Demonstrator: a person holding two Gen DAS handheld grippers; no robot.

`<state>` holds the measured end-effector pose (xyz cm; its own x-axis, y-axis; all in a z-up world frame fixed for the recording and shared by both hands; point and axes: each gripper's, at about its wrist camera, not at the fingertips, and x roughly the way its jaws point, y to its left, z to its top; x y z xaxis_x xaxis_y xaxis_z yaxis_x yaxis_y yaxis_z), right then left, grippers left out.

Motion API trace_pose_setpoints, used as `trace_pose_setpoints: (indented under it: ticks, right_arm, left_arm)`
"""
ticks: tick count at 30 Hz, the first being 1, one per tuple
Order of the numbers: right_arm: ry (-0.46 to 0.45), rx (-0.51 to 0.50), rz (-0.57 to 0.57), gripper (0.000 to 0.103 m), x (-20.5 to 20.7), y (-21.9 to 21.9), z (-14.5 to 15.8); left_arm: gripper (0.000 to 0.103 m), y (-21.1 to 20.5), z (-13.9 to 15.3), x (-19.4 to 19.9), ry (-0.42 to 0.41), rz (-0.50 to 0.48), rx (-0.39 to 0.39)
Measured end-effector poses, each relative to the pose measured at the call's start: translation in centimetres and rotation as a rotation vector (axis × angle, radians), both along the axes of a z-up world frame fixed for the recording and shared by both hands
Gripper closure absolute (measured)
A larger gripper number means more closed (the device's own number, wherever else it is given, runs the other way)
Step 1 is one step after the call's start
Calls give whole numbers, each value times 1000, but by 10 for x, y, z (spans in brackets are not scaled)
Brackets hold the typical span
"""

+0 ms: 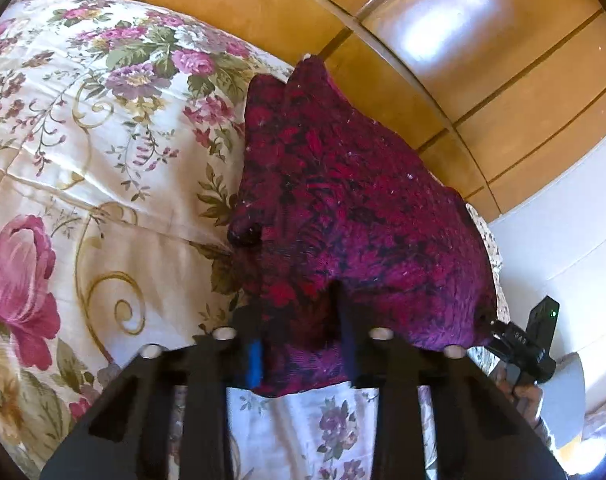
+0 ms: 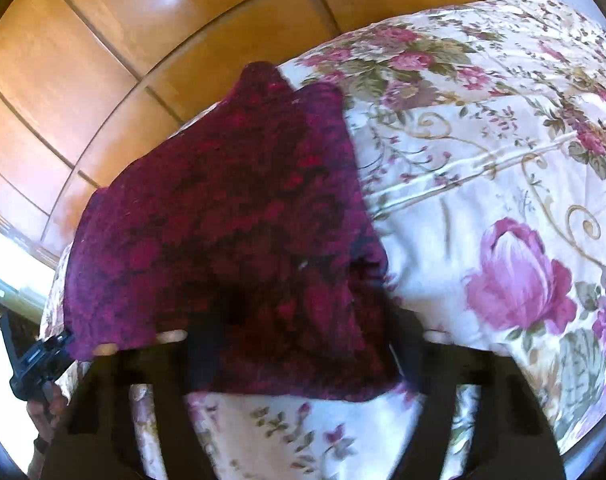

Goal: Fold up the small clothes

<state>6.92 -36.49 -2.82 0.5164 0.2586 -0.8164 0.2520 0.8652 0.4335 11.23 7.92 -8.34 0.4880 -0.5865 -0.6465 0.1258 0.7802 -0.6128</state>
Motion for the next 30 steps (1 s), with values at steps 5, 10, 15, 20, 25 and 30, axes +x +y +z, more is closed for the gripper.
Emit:
trace_pose_setpoints:
  ticks: [5,10,15,20,25,30]
  right_arm:
    - [-54,9,18,79,-20,0,30]
    - [-55,0,66,80,-57,7,50]
    - [21,1,85,82,-93,11,42]
    - [26,-7,75,59,-93,6,51]
    - [-74,-61,26,35,-59,-3,73]
    - [-73,-111,8,33,0,-2,62]
  left_arm:
    - [88,4,19,-13,-33,-3,18]
    - [92,13,34,-45,-52,-29,6]
    - [92,16,32,-88,-30,-65,30]
    - [73,30,32,-86,-19,-25,2]
    - [70,39,47,-49,-66,27,17]
    - [70,25,51,-2,-72,9,32]
